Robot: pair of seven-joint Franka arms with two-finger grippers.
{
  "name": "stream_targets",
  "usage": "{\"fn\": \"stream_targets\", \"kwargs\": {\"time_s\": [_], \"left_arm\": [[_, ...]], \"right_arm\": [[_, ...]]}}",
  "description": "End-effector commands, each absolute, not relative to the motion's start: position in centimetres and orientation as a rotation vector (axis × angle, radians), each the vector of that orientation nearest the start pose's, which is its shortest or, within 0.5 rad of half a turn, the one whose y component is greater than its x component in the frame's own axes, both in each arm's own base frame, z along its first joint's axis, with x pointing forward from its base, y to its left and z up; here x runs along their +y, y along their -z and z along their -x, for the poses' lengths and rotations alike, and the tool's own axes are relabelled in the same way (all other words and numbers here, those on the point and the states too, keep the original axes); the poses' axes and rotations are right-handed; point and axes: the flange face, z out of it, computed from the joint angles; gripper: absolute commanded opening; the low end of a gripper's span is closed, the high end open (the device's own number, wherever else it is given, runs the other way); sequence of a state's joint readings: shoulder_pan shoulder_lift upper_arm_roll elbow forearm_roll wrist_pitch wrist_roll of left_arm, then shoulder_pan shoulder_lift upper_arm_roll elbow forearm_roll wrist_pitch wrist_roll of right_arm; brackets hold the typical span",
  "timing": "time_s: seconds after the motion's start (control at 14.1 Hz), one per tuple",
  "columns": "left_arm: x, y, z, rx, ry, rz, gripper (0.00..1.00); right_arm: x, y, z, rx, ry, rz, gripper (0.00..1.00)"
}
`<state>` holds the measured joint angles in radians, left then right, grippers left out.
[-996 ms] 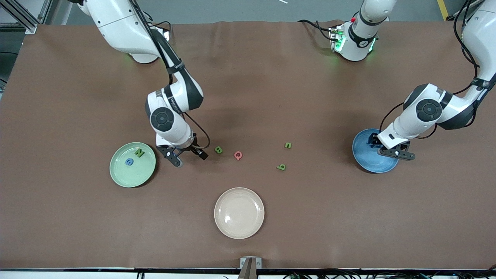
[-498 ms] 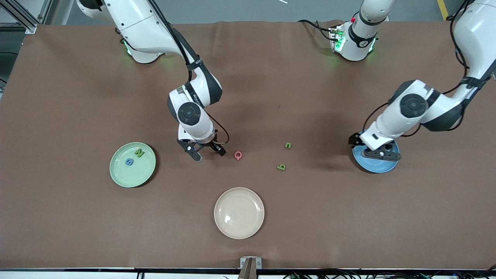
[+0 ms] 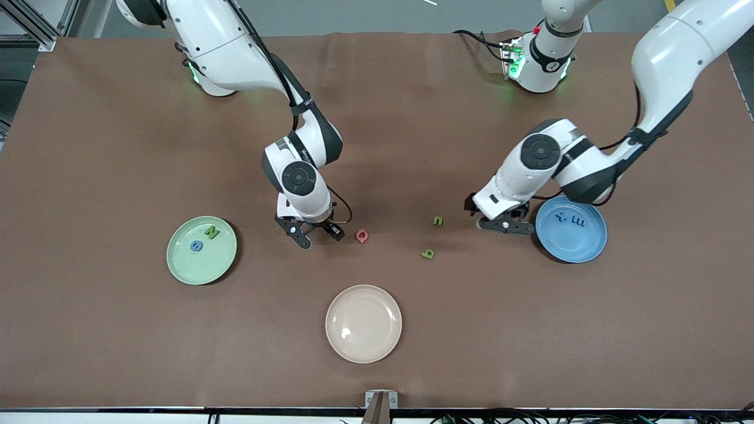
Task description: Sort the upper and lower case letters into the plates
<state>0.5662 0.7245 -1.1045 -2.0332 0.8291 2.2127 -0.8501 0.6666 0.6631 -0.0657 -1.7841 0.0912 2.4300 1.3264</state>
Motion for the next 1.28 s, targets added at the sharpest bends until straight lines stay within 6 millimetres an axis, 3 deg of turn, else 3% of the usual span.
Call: {"fn": "stream_targets", "kwargs": {"time_s": [0.0,0.43,0.71,0.85,1.0,1.07,1.21], "left_arm": [[-30.0,-23.8,-52.2,0.178,-0.009,3.098,0.99],[-34.0,-22.1,-52.1,0.214,-0.027,3.173,0.99],[-35.9,-20.0,-51.1,0.228,-0.027,3.171,0.97],[-36.3,-19.0,-50.8,0.237,-0.028,3.166,0.86],[-36.5,-18.6,-50.8,0.244,-0.014,3.174,0.75],[-36.2,-18.4,-51.1,0.235,-0.006,3.177,0.71],[-36.5,-18.0,-51.4,0.232,-0.014,3.185,0.66]], "right_arm": [[37.7,-18.0,-54.0,1.207,-0.009,2.905,0.76],[38.1,-18.0,-53.9,1.234,-0.009,2.89,0.7],[38.5,-17.4,-53.5,1.238,-0.016,2.895,0.54],[38.4,-17.4,-53.6,1.245,-0.017,2.894,0.4],[38.0,-18.0,-54.3,1.255,-0.009,2.881,0.11],[37.8,-18.7,-54.9,1.252,-0.004,2.877,0.03],[35.6,-19.4,-56.4,1.275,-0.016,2.881,0.0]]}}
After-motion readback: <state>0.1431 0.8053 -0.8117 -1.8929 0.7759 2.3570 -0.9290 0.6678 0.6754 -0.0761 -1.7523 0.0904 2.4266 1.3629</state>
